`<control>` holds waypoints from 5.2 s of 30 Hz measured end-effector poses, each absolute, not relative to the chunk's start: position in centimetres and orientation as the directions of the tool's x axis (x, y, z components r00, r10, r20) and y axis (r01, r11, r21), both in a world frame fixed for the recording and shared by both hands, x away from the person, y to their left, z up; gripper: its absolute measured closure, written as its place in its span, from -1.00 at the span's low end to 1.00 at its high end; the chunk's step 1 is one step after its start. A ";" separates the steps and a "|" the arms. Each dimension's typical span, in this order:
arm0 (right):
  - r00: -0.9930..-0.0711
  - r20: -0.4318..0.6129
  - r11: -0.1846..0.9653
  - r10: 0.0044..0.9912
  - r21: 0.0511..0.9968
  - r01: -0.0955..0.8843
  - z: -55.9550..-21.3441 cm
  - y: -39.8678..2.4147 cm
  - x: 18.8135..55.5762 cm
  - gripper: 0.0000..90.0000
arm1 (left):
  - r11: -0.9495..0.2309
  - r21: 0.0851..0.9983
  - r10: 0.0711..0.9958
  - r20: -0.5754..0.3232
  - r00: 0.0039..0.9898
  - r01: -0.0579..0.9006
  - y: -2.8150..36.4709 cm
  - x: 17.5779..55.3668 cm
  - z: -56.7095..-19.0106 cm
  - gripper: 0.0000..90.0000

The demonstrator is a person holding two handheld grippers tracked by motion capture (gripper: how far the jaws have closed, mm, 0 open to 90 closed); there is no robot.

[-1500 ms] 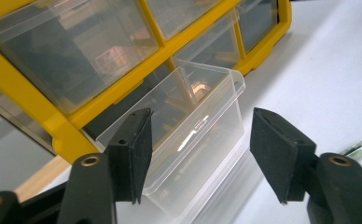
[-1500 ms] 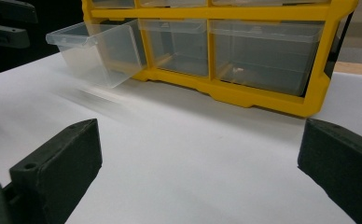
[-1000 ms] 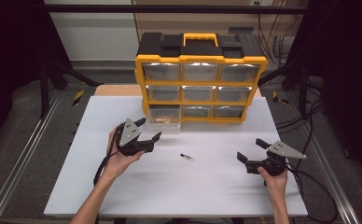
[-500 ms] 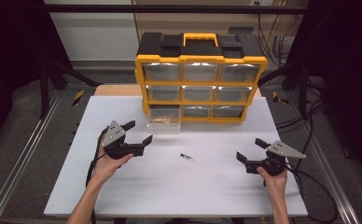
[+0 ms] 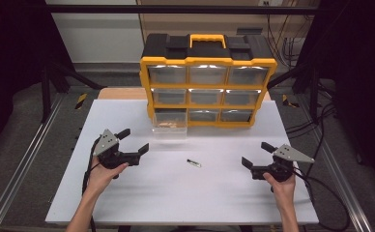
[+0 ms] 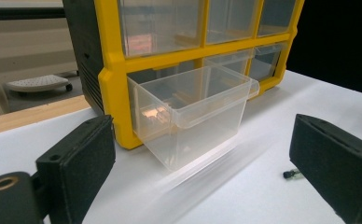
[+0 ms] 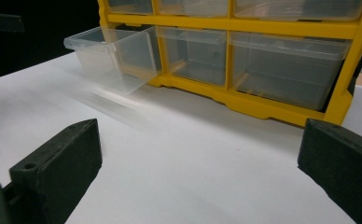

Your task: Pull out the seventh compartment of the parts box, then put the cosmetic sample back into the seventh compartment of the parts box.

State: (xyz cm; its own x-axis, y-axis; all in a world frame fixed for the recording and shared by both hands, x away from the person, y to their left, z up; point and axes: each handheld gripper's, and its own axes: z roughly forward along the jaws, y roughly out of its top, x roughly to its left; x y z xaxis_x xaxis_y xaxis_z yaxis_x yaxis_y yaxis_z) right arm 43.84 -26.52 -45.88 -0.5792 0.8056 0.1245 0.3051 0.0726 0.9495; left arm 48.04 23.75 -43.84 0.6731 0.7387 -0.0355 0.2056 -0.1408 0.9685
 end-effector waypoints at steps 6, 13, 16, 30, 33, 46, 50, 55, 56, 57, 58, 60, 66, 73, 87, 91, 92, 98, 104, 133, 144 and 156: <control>-0.587 0.113 0.094 0.801 0.946 0.311 -45.5 -25.6 44.0 -0.99 | -0.145 0.966 0.737 -0.041 0.675 0.216 24.1 47.9 -44.3 -0.87; -0.603 0.110 0.114 0.790 0.940 0.322 -45.1 -24.5 44.1 -0.99 | -0.142 0.965 0.734 -0.048 0.677 0.222 24.7 47.9 -44.6 -0.90; -0.608 0.104 0.127 0.787 0.937 0.325 -44.9 -24.0 44.1 -0.99 | -0.141 0.964 0.732 -0.050 0.679 0.224 24.9 47.9 -44.8 -0.90; -0.641 0.086 0.177 0.763 0.925 0.336 -44.3 -21.3 44.5 -0.99 | -0.125 0.964 0.739 -0.068 0.670 0.236 26.3 47.8 -45.3 -0.93; -0.647 0.080 0.193 0.758 0.921 0.339 -44.3 -20.7 44.7 -0.99 | -0.123 0.964 0.738 -0.071 0.671 0.236 26.5 47.7 -45.3 -0.93; -0.680 0.068 0.239 0.730 0.907 0.348 -43.8 -18.0 45.5 -0.99 | -0.128 0.964 0.737 -0.066 0.672 0.235 26.9 47.6 -45.5 -0.94; -0.688 0.070 0.246 0.722 0.904 0.350 -43.7 -17.4 45.7 -0.99 | -0.127 0.963 0.741 -0.066 0.668 0.236 27.1 47.6 -45.4 -0.94; -0.701 0.070 0.265 0.710 0.895 0.358 -43.8 -16.3 46.1 -0.99 | -0.129 0.963 0.744 -0.065 0.664 0.238 27.1 47.7 -45.5 -0.94; -0.703 0.065 0.271 0.709 0.894 0.357 -43.8 -16.1 46.2 -0.99 | -0.131 0.962 0.744 -0.063 0.665 0.239 27.1 47.6 -45.5 -0.95; -0.704 0.065 0.276 0.707 0.892 0.359 -43.8 -15.9 46.3 -0.99 | -0.133 0.962 0.744 -0.062 0.665 0.239 27.1 47.6 -45.5 -0.95; -0.707 0.069 0.275 0.703 0.891 0.361 -43.9 -15.7 46.4 -0.99 | -0.134 0.962 0.742 -0.062 0.667 0.239 27.1 47.6 -45.5 -0.95; -0.709 0.071 0.280 0.702 0.888 0.366 -43.9 -15.3 46.7 -0.98 | -0.133 0.962 0.740 -0.062 0.669 0.237 27.0 47.6 -45.5 -0.95; -0.712 0.067 0.296 0.699 0.880 0.372 -43.9 -14.7 47.2 -0.98 | -0.137 0.961 0.739 -0.063 0.671 0.240 27.0 47.7 -45.6 -0.95; -0.720 0.066 0.324 0.690 0.862 0.390 -44.4 -13.8 47.8 -0.96 | -0.141 0.960 0.737 -0.063 0.672 0.244 26.9 47.7 -45.7 -0.95; -0.739 0.055 0.397 0.672 0.815 0.423 -45.8 -12.2 49.1 -0.89 | -0.145 0.960 0.737 -0.057 0.673 0.240 26.9 47.6 -45.7 -0.95; -0.744 0.050 0.423 0.666 0.796 0.433 -46.4 -11.8 49.3 -0.85 | -0.145 0.959 0.736 -0.058 0.674 0.242 26.8 47.7 -45.8 -0.95; -0.746 0.044 0.432 0.664 0.792 0.432 -46.5 -11.6 49.4 -0.84 | -0.145 0.959 0.736 -0.058 0.674 0.242 26.8 47.7 -45.8 -0.95; -0.761 0.029 0.476 0.648 0.765 0.434 -46.9 -10.5 49.7 -0.75 | -0.146 0.959 0.737 -0.057 0.674 0.241 26.9 47.7 -45.7 -0.96; -0.761 0.030 0.495 0.648 0.744 0.450 -47.7 -10.2 50.1 -0.64 | -0.147 0.959 0.736 -0.057 0.674 0.242 26.9 47.7 -45.8 -0.96; -0.794 0.064 0.556 0.605 0.679 0.479 -49.1 -9.7 50.4 0.48 | -0.144 0.960 0.738 -0.058 0.672 0.241 27.0 47.7 -45.8 -0.96; -0.797 0.092 0.557 0.597 0.668 0.494 -49.1 -9.7 50.5 0.72 | -0.144 0.960 0.739 -0.059 0.671 0.242 27.0 47.7 -45.8 -0.96; -0.801 0.102 0.558 0.590 0.666 0.496 -49.1 -9.8 50.5 0.79 | -0.144 0.960 0.740 -0.057 0.670 0.241 27.1 47.7 -45.8 -0.96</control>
